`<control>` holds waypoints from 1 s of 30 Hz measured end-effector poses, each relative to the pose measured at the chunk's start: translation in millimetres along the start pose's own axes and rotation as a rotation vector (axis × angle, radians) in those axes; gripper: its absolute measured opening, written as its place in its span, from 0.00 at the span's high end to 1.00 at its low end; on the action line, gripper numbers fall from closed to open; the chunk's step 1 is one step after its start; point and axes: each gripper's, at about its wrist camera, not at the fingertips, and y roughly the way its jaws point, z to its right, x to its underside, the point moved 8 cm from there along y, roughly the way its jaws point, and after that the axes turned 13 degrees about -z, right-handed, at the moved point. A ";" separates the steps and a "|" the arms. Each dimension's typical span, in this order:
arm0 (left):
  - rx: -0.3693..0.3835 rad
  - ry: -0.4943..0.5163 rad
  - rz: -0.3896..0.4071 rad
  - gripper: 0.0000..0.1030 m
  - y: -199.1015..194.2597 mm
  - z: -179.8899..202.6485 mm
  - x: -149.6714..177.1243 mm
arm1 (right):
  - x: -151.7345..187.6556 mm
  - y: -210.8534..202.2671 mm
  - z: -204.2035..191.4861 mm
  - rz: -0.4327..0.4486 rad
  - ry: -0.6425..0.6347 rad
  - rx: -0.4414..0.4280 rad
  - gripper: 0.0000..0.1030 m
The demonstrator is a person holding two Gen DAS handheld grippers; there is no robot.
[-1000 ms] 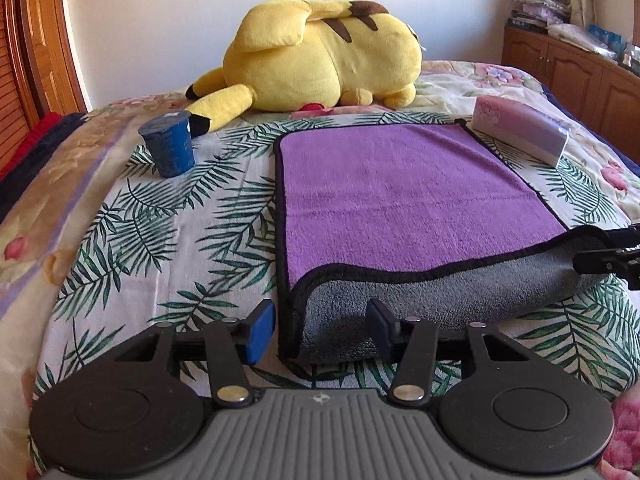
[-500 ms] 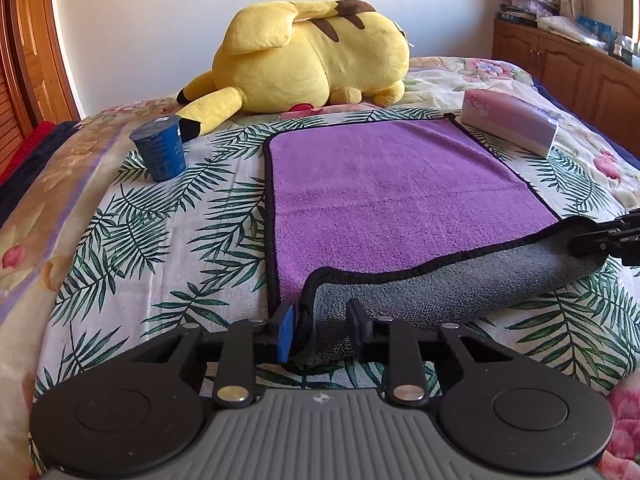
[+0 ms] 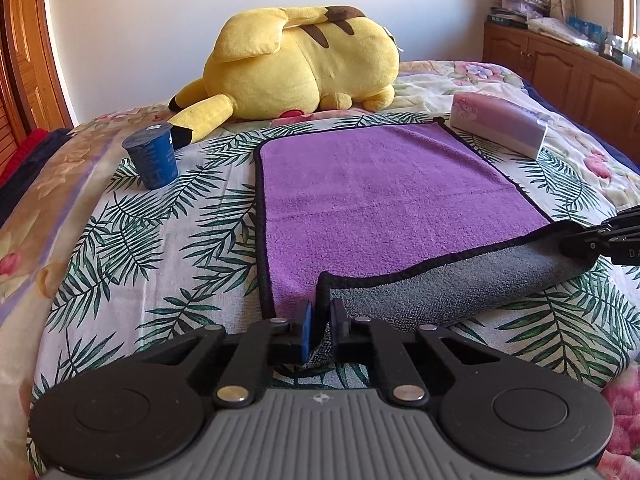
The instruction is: Fold towel
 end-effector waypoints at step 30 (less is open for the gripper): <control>0.019 0.005 0.107 1.00 -30.2 0.5 -16.9 | -14.6 -19.7 2.9 0.120 0.000 -0.003 0.96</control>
